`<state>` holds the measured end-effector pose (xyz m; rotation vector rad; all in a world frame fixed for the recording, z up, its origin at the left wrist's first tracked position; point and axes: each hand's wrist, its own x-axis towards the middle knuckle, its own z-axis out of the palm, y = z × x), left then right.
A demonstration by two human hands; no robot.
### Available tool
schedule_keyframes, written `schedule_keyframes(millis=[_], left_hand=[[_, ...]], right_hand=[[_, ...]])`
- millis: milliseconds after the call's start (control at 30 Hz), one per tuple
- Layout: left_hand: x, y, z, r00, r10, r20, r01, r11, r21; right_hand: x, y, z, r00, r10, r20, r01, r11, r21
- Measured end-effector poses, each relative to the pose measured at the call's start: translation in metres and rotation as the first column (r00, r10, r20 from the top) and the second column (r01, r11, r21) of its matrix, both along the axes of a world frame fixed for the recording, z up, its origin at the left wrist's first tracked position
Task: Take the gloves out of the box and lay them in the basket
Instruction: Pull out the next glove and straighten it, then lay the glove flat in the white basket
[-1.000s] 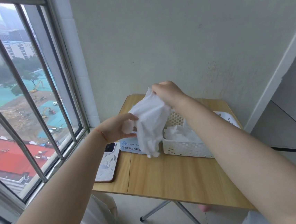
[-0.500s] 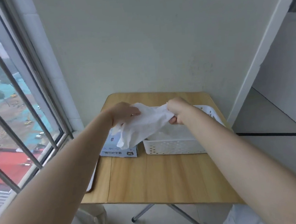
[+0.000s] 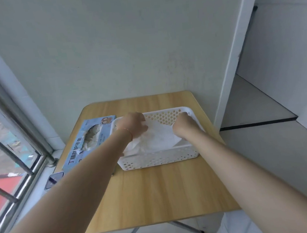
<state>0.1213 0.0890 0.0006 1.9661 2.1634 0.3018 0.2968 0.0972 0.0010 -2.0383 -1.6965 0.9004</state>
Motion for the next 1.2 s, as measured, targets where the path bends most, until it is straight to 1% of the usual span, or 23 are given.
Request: schedule_keyframes(millis=[67,133,167,200,233,300,333,367,400,467,533,567,600,633,667,733,800,867,933,1033,1067,1133,1200], left_hand=[[0.0,-0.001,-0.005,0.998,-0.004,-0.063,0.009,0.997,0.078],[0.0,-0.002,-0.002,0.994,-0.012,-0.106,0.035,0.976,0.216],[0.0,-0.002,-0.001,0.991,-0.027,-0.127,0.06,0.963,0.264],[0.0,-0.003,0.002,0.989,-0.054,-0.137,0.089,0.96,0.264],[0.002,-0.006,0.005,0.988,-0.091,-0.121,0.116,0.971,0.212],[0.003,-0.013,0.009,0.983,-0.164,-0.084,0.163,0.986,-0.024],[0.003,-0.015,0.01,0.978,-0.188,-0.09,0.174,0.974,-0.143],[0.001,-0.017,0.009,0.973,-0.2,-0.111,0.171,0.959,-0.227],[-0.001,-0.018,0.007,0.971,-0.204,-0.123,0.162,0.945,-0.285],[-0.003,-0.019,0.003,0.977,-0.198,-0.079,0.152,0.907,-0.392],[-0.004,-0.021,0.001,0.985,-0.17,-0.012,0.144,0.869,-0.473],[-0.005,-0.023,0.001,0.988,-0.157,0.015,0.144,0.861,-0.487],[-0.005,-0.024,0.001,0.989,-0.146,0.04,0.147,0.868,-0.474],[-0.007,-0.027,0.004,0.989,-0.133,0.063,0.148,0.891,-0.43],[-0.008,-0.028,0.007,0.99,-0.125,0.066,0.14,0.928,-0.346],[-0.019,-0.034,0.018,0.998,-0.068,0.017,0.069,0.993,-0.097],[-0.038,-0.04,0.027,0.998,0.065,0.004,-0.066,0.991,0.117],[-0.07,-0.047,0.027,0.98,0.193,0.049,-0.199,0.955,0.218],[-0.105,-0.056,0.021,0.965,0.236,0.112,-0.255,0.946,0.199],[-0.139,-0.073,0.015,0.923,0.201,0.329,-0.215,0.977,0.007],[-0.149,-0.081,0.014,0.921,0.181,0.344,-0.176,0.983,-0.046],[-0.158,-0.091,0.01,0.961,0.109,0.254,-0.085,0.991,-0.105],[-0.166,-0.098,0.002,0.981,0.061,0.187,-0.036,0.99,-0.134]], right_hand=[[0.002,-0.001,-0.005,0.99,0.055,0.131,-0.059,0.998,0.025],[0.003,-0.001,-0.005,0.971,0.104,0.217,-0.112,0.993,0.028],[0.003,-0.002,-0.003,0.963,0.121,0.241,-0.131,0.991,0.025],[0.002,-0.001,-0.003,0.957,0.135,0.257,-0.144,0.989,0.019],[0.003,-0.001,-0.003,0.95,0.144,0.277,-0.155,0.988,0.02],[0.001,-0.001,-0.005,0.933,0.17,0.318,-0.186,0.982,0.022],[0.001,0.0,-0.006,0.918,0.18,0.352,-0.203,0.979,0.028],[0.001,0.0,-0.005,0.901,0.185,0.393,-0.218,0.975,0.039],[0.0,0.001,-0.004,0.882,0.189,0.432,-0.235,0.971,0.054],[0.0,0.001,0.0,0.83,0.204,0.519,-0.275,0.959,0.064],[-0.003,-0.002,0.004,0.763,0.223,0.607,-0.313,0.949,0.046],[-0.005,-0.004,0.006,0.728,0.221,0.649,-0.33,0.943,0.05],[-0.007,-0.005,0.008,0.697,0.213,0.685,-0.349,0.935,0.065],[-0.012,-0.006,0.012,0.673,0.205,0.711,-0.376,0.922,0.089],[-0.016,-0.006,0.016,0.659,0.203,0.724,-0.405,0.907,0.115],[-0.032,-0.008,0.024,0.668,0.221,0.711,-0.461,0.872,0.162],[-0.053,-0.011,0.03,0.708,0.262,0.655,-0.51,0.832,0.218],[-0.08,-0.016,0.033,0.739,0.327,0.59,-0.572,0.767,0.291],[-0.109,-0.021,0.033,0.754,0.404,0.519,-0.622,0.692,0.366],[-0.145,-0.024,0.027,0.73,0.514,0.451,-0.678,0.628,0.381],[-0.159,-0.025,0.025,0.714,0.538,0.447,-0.696,0.616,0.369],[-0.176,-0.026,0.022,0.683,0.564,0.463,-0.724,0.608,0.327],[-0.192,-0.026,0.019,0.635,0.601,0.486,-0.759,0.601,0.249]])
